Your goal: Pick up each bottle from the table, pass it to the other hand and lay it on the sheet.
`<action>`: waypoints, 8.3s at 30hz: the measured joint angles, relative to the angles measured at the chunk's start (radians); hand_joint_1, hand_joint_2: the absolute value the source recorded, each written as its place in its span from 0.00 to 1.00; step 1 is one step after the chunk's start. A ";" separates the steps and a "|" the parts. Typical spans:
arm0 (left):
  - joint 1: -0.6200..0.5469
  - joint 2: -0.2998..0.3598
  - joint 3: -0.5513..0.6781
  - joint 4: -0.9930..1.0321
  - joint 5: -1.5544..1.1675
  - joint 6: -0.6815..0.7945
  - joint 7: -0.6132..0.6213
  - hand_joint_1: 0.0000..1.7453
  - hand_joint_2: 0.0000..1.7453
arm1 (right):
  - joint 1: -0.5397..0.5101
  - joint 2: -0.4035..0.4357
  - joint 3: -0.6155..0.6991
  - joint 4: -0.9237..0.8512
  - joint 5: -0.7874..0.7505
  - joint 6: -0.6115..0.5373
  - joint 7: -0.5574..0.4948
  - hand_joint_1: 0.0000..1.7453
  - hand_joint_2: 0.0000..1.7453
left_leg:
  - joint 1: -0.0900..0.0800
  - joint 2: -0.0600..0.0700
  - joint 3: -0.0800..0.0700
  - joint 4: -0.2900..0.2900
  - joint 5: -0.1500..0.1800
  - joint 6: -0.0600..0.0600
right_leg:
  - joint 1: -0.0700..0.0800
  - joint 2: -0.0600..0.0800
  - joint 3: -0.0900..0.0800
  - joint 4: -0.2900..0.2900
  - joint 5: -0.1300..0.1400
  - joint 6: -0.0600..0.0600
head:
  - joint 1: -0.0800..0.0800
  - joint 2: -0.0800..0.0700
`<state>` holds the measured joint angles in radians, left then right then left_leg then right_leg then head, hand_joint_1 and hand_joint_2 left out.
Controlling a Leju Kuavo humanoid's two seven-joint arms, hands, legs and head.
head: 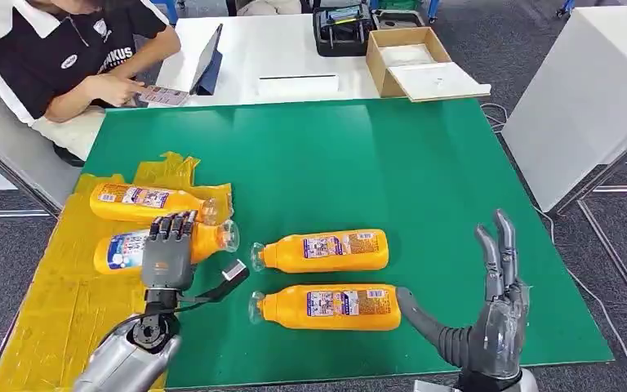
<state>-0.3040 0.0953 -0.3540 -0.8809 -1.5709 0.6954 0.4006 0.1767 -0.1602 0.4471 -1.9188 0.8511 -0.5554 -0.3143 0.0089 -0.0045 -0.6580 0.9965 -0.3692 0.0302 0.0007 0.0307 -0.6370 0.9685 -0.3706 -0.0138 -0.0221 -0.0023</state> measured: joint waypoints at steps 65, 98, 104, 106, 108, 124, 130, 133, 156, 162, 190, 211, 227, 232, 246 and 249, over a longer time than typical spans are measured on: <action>0.266 -0.227 0.138 -0.648 1.143 -0.438 -0.799 0.00 1.00 | -0.364 -0.044 -0.121 0.472 0.083 0.517 0.234 0.00 1.00 | 0.000 -0.001 -0.002 0.001 0.001 0.005 | 0.000 -0.002 0.000 0.000 0.002 0.002 | 0.000 0.000; 0.177 -0.227 0.077 -0.482 1.201 -0.385 -0.803 0.00 1.00 | -0.569 0.105 0.201 0.828 0.325 0.540 0.382 0.00 1.00 | 0.000 -0.001 -0.002 0.000 0.004 0.002 | 0.000 -0.002 0.000 0.000 0.002 0.002 | 0.000 0.000; 0.176 -0.227 0.078 -0.478 1.200 -0.378 -0.787 0.00 1.00 | -0.618 0.148 0.230 0.961 0.370 0.562 0.427 0.00 1.00 | 0.000 -0.001 -0.002 0.000 0.004 0.001 | 0.000 -0.002 0.000 0.000 0.002 0.002 | 0.000 0.000; 0.176 -0.227 0.079 -0.478 1.200 -0.374 -0.786 0.00 1.00 | -0.630 0.158 0.233 0.991 0.373 0.565 0.431 0.00 1.00 | 0.000 -0.001 -0.002 0.000 0.004 0.001 | 0.000 -0.002 0.000 0.000 0.002 0.002 | 0.000 0.000; 0.176 -0.227 0.079 -0.478 1.200 -0.372 -0.784 0.00 1.00 | -0.641 0.164 0.236 1.017 0.374 0.566 0.435 0.00 1.00 | 0.000 -0.001 -0.002 0.000 0.004 0.001 | 0.000 -0.002 0.000 0.000 0.002 0.002 | 0.000 0.000; 0.179 -0.227 0.084 -0.482 1.194 -0.372 -0.772 0.00 1.00 | -0.695 0.201 0.207 1.118 0.384 0.574 0.471 0.00 1.00 | 0.000 -0.001 -0.002 0.000 0.004 0.001 | 0.000 -0.002 0.000 0.000 0.002 0.002 | 0.000 0.000; 0.168 -0.227 0.085 -0.482 1.194 -0.378 -0.755 0.00 1.00 | -0.740 0.220 0.167 1.195 0.327 0.668 0.509 0.00 1.00 | 0.000 -0.001 -0.002 0.001 0.005 0.002 | 0.000 -0.002 0.000 0.000 0.002 0.002 | 0.000 0.000; 0.154 -0.227 0.085 -0.481 1.200 -0.382 -0.748 0.00 1.00 | -0.776 0.226 0.132 1.261 0.294 0.703 0.514 0.00 1.00 | 0.000 -0.001 -0.002 0.001 0.005 0.001 | 0.000 -0.002 0.000 0.000 0.002 0.002 | 0.000 0.000; 0.115 -0.242 0.083 -0.454 1.233 -0.374 -0.752 0.00 1.00 | -0.878 0.234 0.035 1.450 0.333 0.727 0.542 0.00 1.00 | -0.001 -0.001 -0.001 0.001 0.006 0.001 | 0.000 -0.002 0.000 0.000 0.002 0.002 | 0.000 0.000; 0.113 -0.252 0.083 -0.453 1.229 -0.383 -0.754 0.00 1.00 | -0.870 0.234 0.050 1.448 0.409 0.647 0.558 0.00 1.00 | 0.000 -0.001 -0.002 0.001 0.006 0.002 | 0.000 -0.002 0.000 0.000 0.003 0.002 | 0.000 0.000; 0.106 -0.258 0.121 -0.418 1.257 -0.383 -0.802 0.00 1.00 | -0.831 0.249 0.171 1.371 0.452 0.585 0.273 0.00 1.00 | 0.000 -0.001 -0.002 0.001 0.005 0.002 | 0.000 -0.002 -0.001 0.000 0.002 0.002 | 0.000 0.000; 0.113 -0.258 0.105 -0.430 1.289 -0.368 -0.814 0.00 1.00 | -0.855 0.192 0.122 1.415 0.223 0.801 0.279 0.00 1.00 | -0.001 -0.001 0.002 0.001 0.005 0.002 | -0.001 -0.002 0.004 0.000 0.002 0.002 | 0.000 0.000; 0.175 -0.213 0.165 -0.439 1.323 -0.329 -0.855 0.00 1.00 | -0.850 0.285 0.113 1.426 0.278 0.627 0.386 1.00 1.00 | 0.000 -0.001 0.002 0.001 0.005 0.001 | 0.000 -0.002 0.003 0.001 0.002 0.002 | 0.000 0.000; 0.197 -0.209 0.169 -0.465 1.311 -0.329 -0.838 0.00 1.00 | -0.848 0.298 0.109 1.420 0.296 0.550 0.401 1.00 1.00 | 0.000 -0.001 -0.002 0.001 0.005 0.001 | 0.000 -0.002 0.000 0.001 0.002 0.002 | 0.000 0.000; 0.315 -0.195 0.169 -0.562 1.334 -0.373 -0.826 0.00 1.00 | -0.686 0.279 0.041 1.152 0.264 0.193 0.350 1.00 1.00 | -0.001 -0.001 -0.004 0.001 0.003 0.001 | 0.000 -0.002 -0.003 0.000 0.001 0.002 | 0.000 0.000; 0.311 -0.194 0.162 -0.565 1.411 -0.469 -0.804 0.00 1.00 | -0.638 0.280 0.028 1.073 0.181 0.069 0.255 1.00 1.00 | 0.000 -0.001 -0.005 0.001 0.003 0.001 | 0.000 -0.002 -0.004 0.000 0.001 0.002 | 0.000 0.000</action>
<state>0.0074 -0.0984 -0.1919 -1.4462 -0.1597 0.2265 -0.4036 -0.4616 0.1198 0.4753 -0.8454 1.0321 -0.4865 -0.0593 0.0085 -0.0056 -0.6630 0.9971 -0.3659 0.0312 0.0004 0.0289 -0.6408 0.9688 -0.3694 -0.0116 -0.0221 -0.0023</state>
